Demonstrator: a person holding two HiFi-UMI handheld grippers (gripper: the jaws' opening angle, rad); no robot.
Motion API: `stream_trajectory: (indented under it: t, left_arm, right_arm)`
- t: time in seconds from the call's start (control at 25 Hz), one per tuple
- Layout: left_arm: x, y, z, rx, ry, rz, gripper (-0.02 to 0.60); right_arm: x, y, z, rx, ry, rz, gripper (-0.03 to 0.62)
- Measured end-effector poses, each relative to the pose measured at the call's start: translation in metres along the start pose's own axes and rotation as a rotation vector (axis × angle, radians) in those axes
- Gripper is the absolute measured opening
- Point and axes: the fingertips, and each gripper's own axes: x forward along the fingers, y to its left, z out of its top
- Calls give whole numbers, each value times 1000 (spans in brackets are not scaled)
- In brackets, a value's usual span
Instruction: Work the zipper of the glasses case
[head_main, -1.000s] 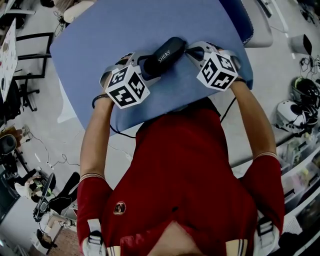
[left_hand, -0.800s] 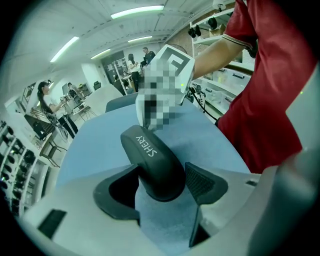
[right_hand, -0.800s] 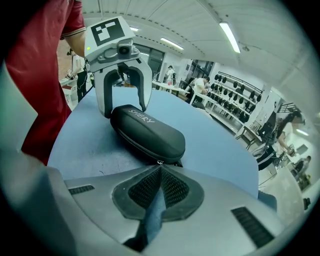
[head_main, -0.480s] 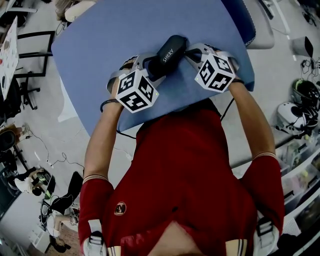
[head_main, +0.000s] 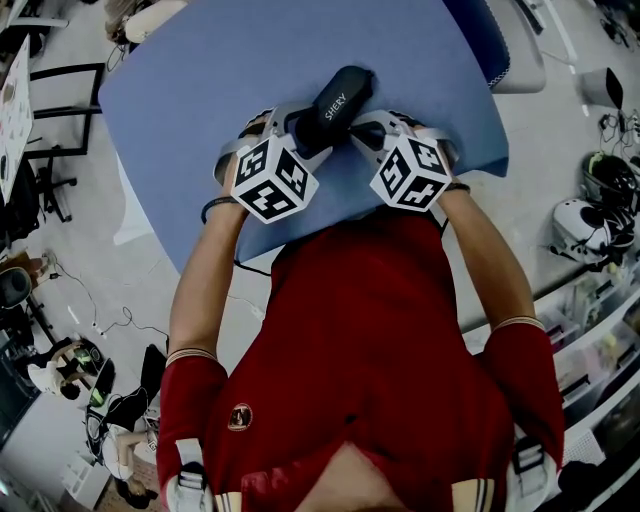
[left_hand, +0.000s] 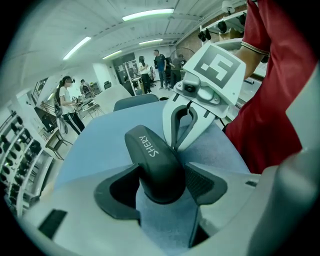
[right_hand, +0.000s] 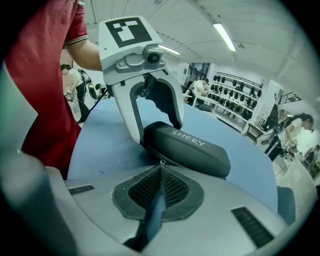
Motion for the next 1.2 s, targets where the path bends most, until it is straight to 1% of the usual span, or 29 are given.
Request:
stream_trajectory:
  t: [0.4,0.6,0.68,0.92,1.04,1.12,1.2]
  left_arm:
    - [1,-1,6,-22,-10,2,288]
    - [3,-5,11,-54,-34,-14,288]
    - [2,-8,13,-49,-40,-25,288]
    - [4,-27,24,7,-38,-75,288]
    - [4,-37,28,42,-39,-127,288]
    - [2,-44,33,88,-41,-172,288]
    - [0,-47,38,154,-46,-195,288]
  right_arm:
    - [2,21,9,18,-22,9,-2]
    - [-4,20,4,-2,-21,14,-3]
    - [-8,18,0,-14,-16,14,-3]
    - [-25,11,-22,-45,8,19,-3]
    - [-33,2,-34,-47,28,0,-3]
    - [-40,-8,-43,-36,37,-19,-3]
    - [-47,-18,-50,-28,44,-39,-3]
